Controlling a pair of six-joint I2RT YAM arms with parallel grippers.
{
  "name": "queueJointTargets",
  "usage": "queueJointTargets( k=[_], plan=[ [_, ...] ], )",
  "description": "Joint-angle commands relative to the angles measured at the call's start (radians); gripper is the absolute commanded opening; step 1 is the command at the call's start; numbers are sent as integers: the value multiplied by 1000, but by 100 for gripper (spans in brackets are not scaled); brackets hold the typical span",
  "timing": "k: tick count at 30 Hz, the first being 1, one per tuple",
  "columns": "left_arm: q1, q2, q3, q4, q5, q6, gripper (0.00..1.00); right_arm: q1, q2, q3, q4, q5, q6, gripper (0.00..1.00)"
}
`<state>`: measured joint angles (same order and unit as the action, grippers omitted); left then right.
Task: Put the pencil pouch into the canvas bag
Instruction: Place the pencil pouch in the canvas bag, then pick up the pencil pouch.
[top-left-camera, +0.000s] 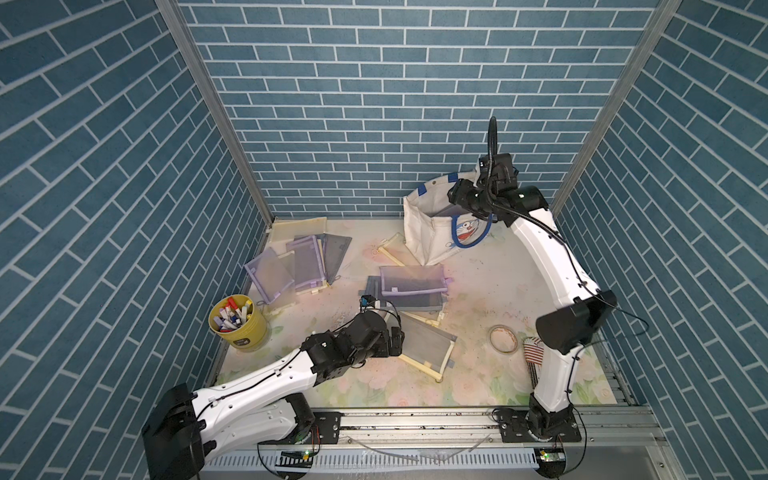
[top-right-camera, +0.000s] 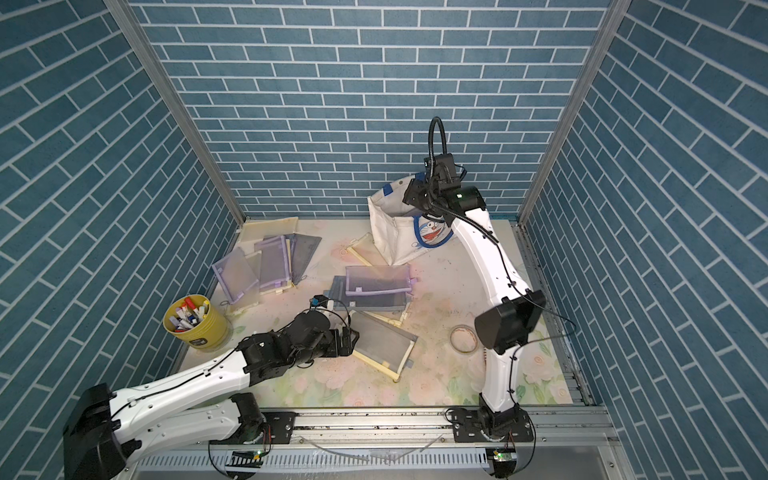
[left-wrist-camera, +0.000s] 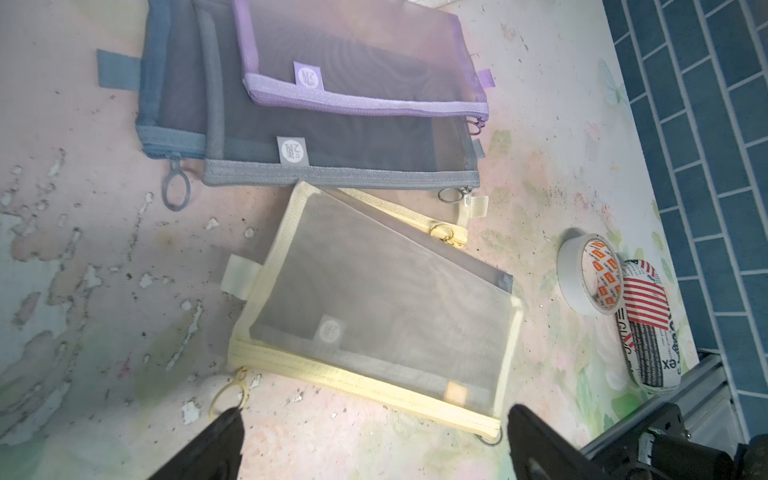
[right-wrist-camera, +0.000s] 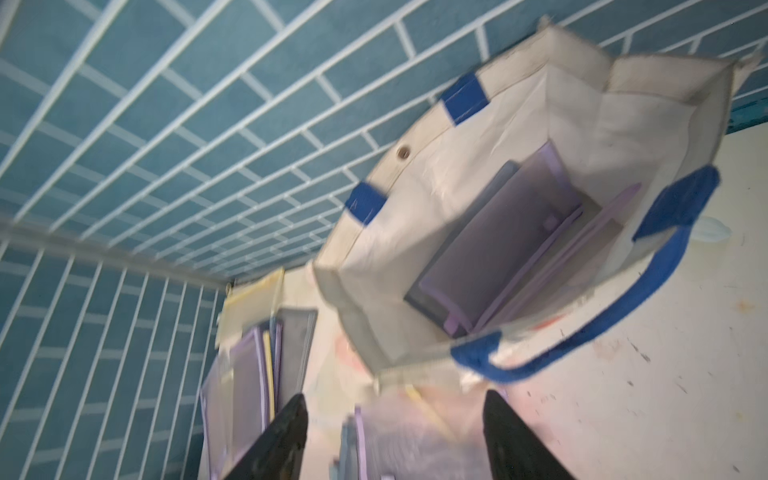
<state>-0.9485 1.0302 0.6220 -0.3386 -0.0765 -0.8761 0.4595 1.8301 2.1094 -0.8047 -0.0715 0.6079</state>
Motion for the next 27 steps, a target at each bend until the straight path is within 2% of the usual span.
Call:
queueJointTargets(
  k=[1,5,9,16,21,27],
  plan=[
    [2,36,-31,16,75,-62,99,16,-139,-281,-28,-218,-181,66],
    [12,51,-105,142,110,-130,99,24,-271,-604,23,-406,-190,66],
    [36,84,-181,277,137,-219,96,44,-259,-786,27,-570,-217,64],
    [36,158,-290,479,136,-352,92,95,-153,-869,79,-712,-263,61],
    [36,219,-313,548,126,-371,85,126,-71,-888,89,-774,-295,56],
    [37,262,-278,526,109,-383,77,131,-34,-931,128,-726,-310,55]
  ],
)
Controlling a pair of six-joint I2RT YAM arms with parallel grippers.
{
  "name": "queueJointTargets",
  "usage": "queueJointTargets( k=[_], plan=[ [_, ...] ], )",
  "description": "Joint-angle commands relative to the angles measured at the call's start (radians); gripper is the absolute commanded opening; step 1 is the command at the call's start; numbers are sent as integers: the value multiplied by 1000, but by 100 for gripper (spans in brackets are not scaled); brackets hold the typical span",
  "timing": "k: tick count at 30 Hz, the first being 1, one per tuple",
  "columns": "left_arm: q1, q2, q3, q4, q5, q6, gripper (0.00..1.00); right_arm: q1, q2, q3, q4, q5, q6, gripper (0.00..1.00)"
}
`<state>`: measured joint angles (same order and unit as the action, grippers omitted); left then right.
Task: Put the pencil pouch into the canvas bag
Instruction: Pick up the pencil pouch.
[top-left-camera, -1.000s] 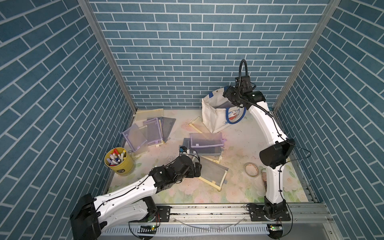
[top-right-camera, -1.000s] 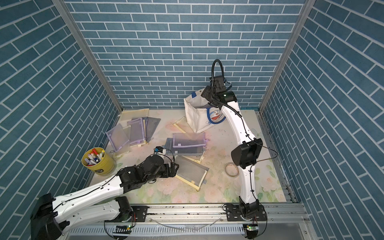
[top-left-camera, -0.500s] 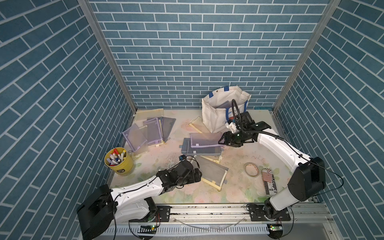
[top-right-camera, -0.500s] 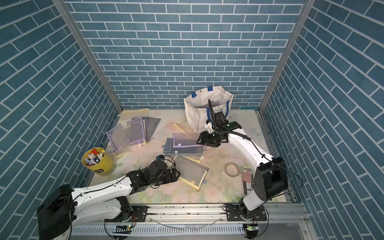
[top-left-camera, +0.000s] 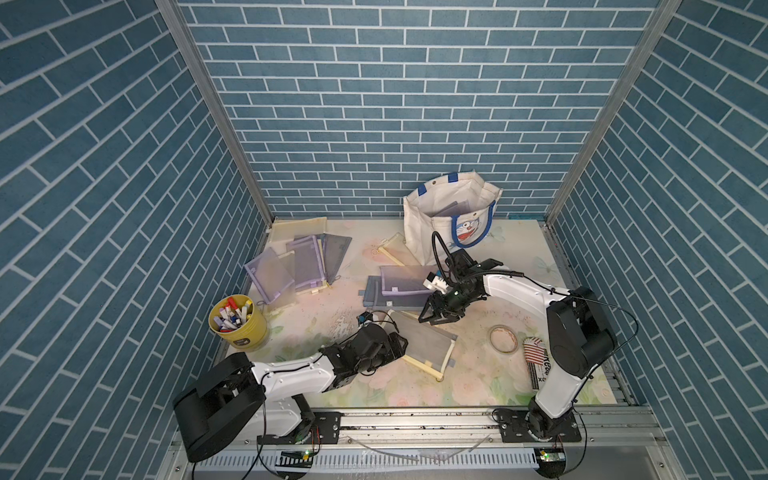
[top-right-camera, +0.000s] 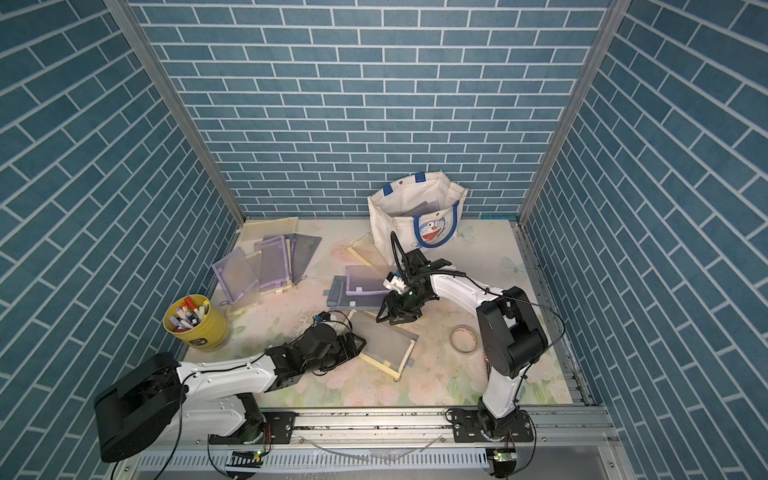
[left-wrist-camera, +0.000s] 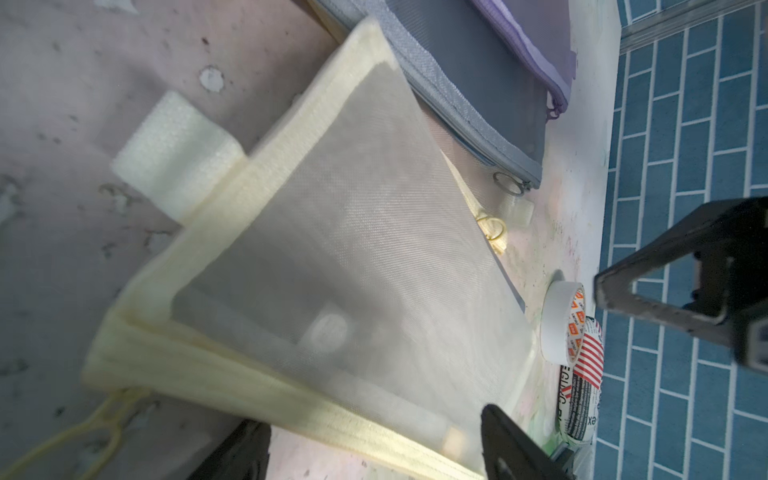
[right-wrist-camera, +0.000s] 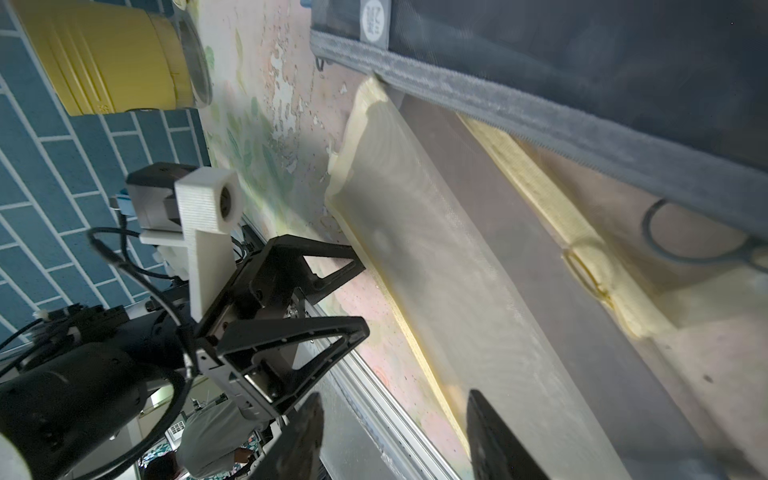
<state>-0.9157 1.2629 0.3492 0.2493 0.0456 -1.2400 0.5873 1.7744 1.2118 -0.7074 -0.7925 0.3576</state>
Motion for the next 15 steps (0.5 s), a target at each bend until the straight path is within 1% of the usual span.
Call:
queueJointTargets(
  k=[1,4,6,10,12,15],
  plan=[
    [3,30,-3,-65,-16,-22,76,3,30,-38,42,0,-53,55],
    [3,27,-4,-80,-28,-28,73,4,51,-34,35,44,-62,55],
    [3,30,-5,-82,-35,-32,73,3,42,-29,19,89,-80,55],
    [3,44,-10,-62,-36,-45,73,3,32,-34,17,131,-88,56],
    [3,47,-8,-58,-38,-44,73,4,42,-51,32,134,-93,56],
    [4,52,-5,-55,-38,-40,73,2,67,-89,86,92,-90,56]
  ],
)
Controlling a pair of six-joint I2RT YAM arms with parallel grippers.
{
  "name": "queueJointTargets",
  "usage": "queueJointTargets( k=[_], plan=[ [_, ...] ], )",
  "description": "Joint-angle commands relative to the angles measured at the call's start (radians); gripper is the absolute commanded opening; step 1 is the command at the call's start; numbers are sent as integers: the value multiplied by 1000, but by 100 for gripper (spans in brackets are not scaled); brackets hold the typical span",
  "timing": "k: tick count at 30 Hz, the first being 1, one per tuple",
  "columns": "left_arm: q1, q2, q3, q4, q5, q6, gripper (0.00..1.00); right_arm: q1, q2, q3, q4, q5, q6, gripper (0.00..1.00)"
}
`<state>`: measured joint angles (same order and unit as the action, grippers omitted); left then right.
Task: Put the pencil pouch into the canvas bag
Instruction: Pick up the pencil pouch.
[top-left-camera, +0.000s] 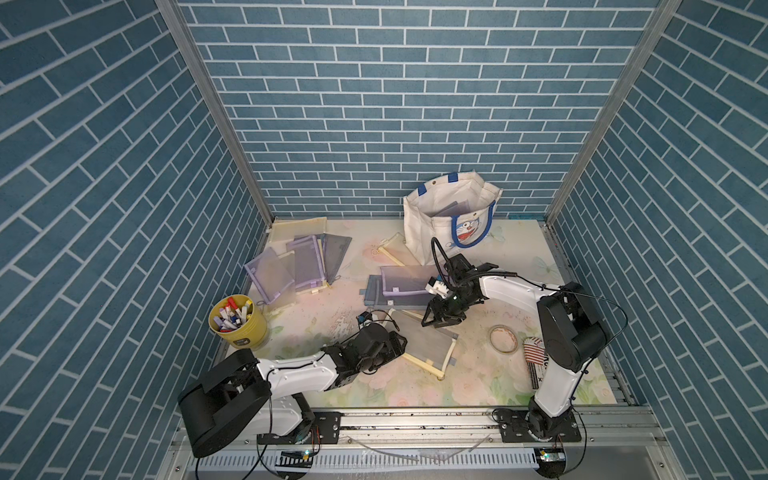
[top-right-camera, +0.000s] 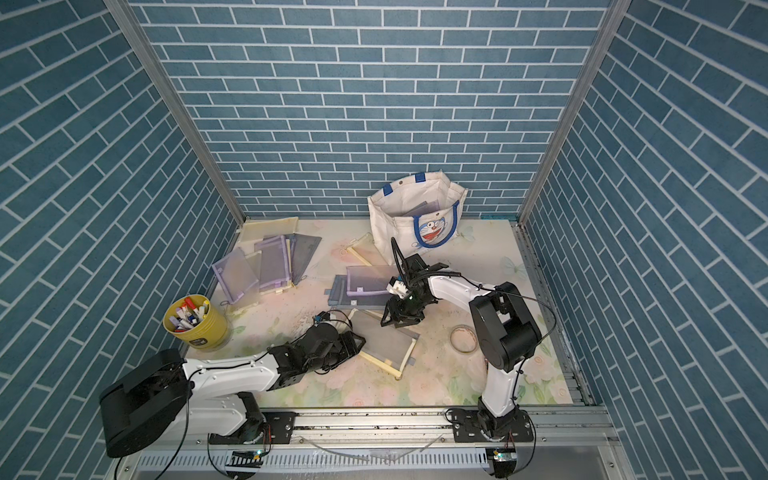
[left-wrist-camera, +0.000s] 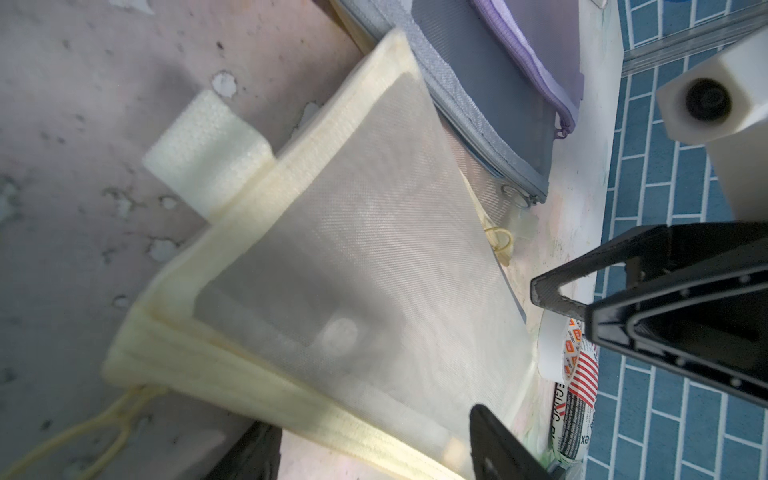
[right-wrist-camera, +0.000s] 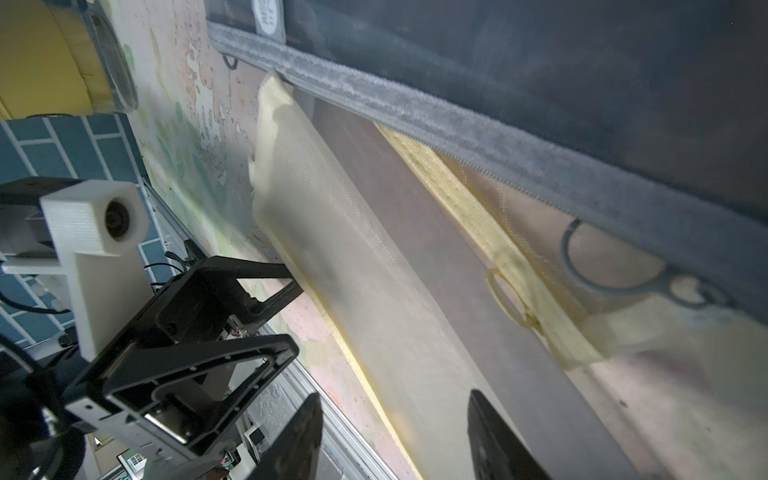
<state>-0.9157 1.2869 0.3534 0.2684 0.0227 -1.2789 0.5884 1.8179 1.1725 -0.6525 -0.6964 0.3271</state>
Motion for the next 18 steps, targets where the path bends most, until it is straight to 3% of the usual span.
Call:
queueJointTargets(
  k=[1,10,18],
  plan=[
    [3,28,-9,-72,-14,0,73,1,34,-58,45,-15,-55,56],
    [-3,67,-11,-22,-13,-3,72,2,45,-100,105,-107,-60,56],
    [-18,59,-28,-28,-26,-17,72,-8,-22,-52,-12,42,-139,56]
  ],
)
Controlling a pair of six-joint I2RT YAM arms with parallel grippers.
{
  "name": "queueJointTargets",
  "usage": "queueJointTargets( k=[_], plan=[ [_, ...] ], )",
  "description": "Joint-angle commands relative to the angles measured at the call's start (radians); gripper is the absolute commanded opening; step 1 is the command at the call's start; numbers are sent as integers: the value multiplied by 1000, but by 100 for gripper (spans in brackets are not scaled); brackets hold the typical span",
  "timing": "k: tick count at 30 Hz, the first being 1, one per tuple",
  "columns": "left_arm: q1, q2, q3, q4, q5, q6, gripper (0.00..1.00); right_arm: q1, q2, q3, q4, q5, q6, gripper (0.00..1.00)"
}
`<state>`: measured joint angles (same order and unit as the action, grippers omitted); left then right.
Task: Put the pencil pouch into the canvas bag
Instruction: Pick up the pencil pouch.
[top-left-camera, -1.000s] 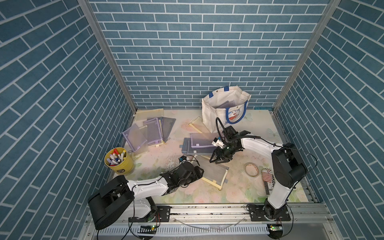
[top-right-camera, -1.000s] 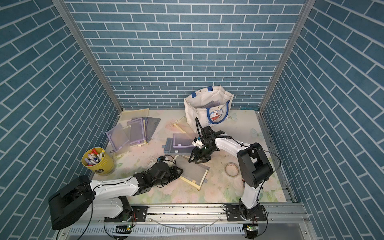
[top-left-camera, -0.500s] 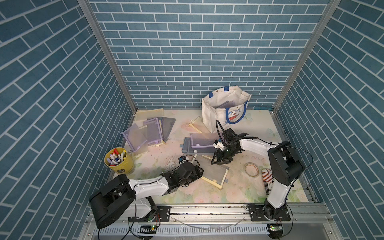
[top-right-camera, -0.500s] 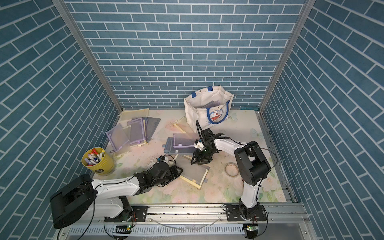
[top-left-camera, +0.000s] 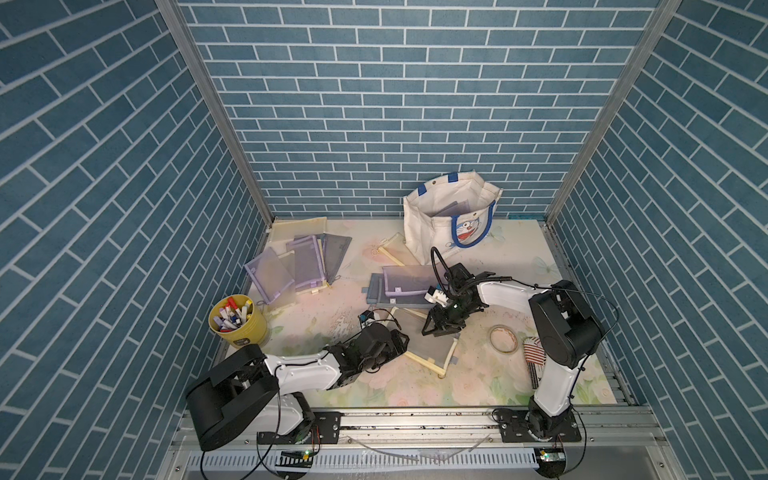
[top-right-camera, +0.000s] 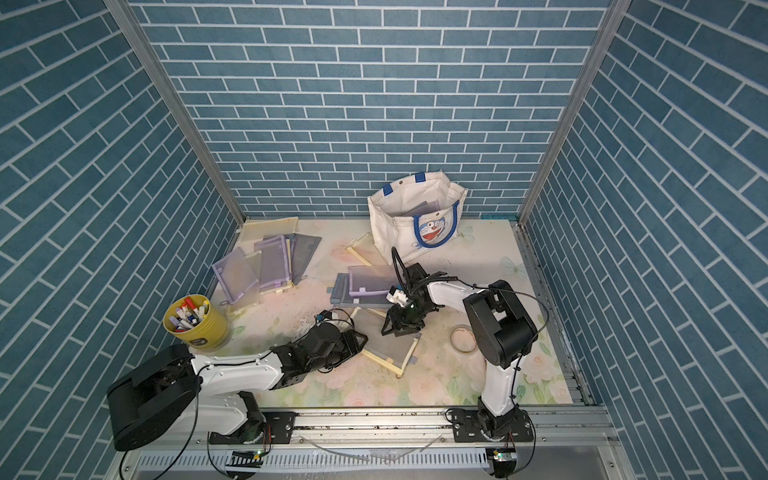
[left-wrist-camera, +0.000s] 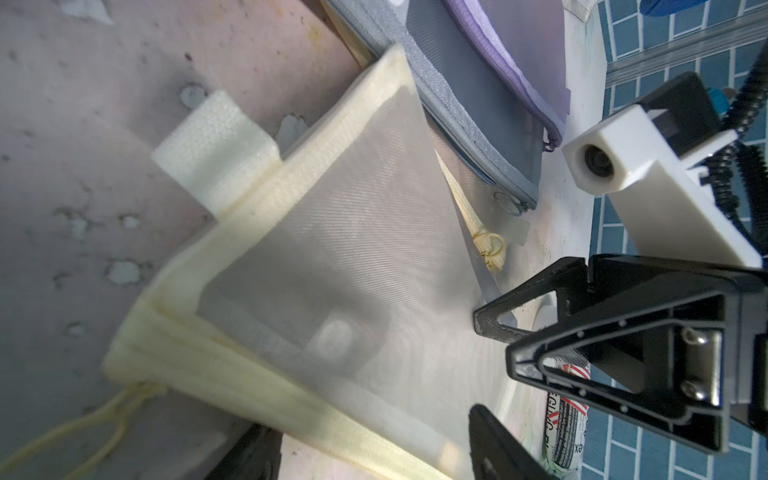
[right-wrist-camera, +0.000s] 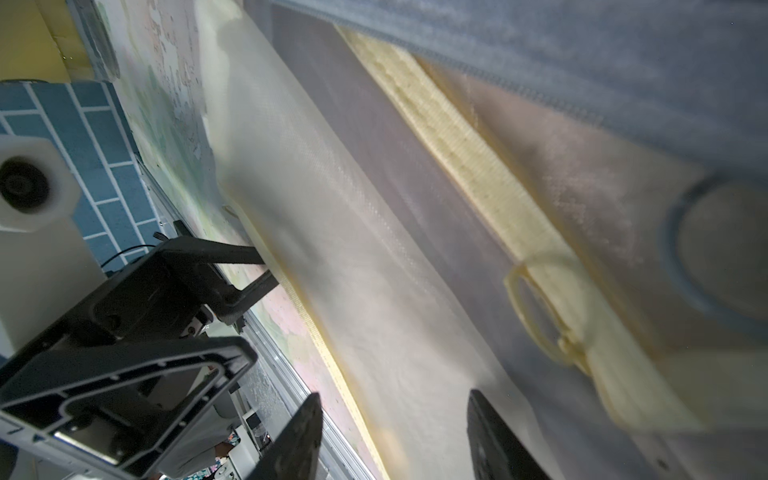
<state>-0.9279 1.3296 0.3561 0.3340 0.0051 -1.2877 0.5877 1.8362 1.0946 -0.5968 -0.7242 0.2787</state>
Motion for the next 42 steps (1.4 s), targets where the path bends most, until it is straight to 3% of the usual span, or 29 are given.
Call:
queueJointTargets(
  k=[1,14,23,35,42],
  plan=[
    [-6,14,-37,-92,-11,-11,72,-18,-42,21,-62,71,-91,56],
    [-6,19,-39,-100,-5,3,71,-45,12,21,-54,40,-120,56],
    [-6,45,-33,-78,7,5,71,-51,-11,60,-84,98,-122,57],
    [-6,71,-34,-41,9,6,71,-31,32,14,16,-106,-73,52],
    [-5,109,-18,10,22,10,70,-11,64,20,41,-149,-58,44]
  ],
)
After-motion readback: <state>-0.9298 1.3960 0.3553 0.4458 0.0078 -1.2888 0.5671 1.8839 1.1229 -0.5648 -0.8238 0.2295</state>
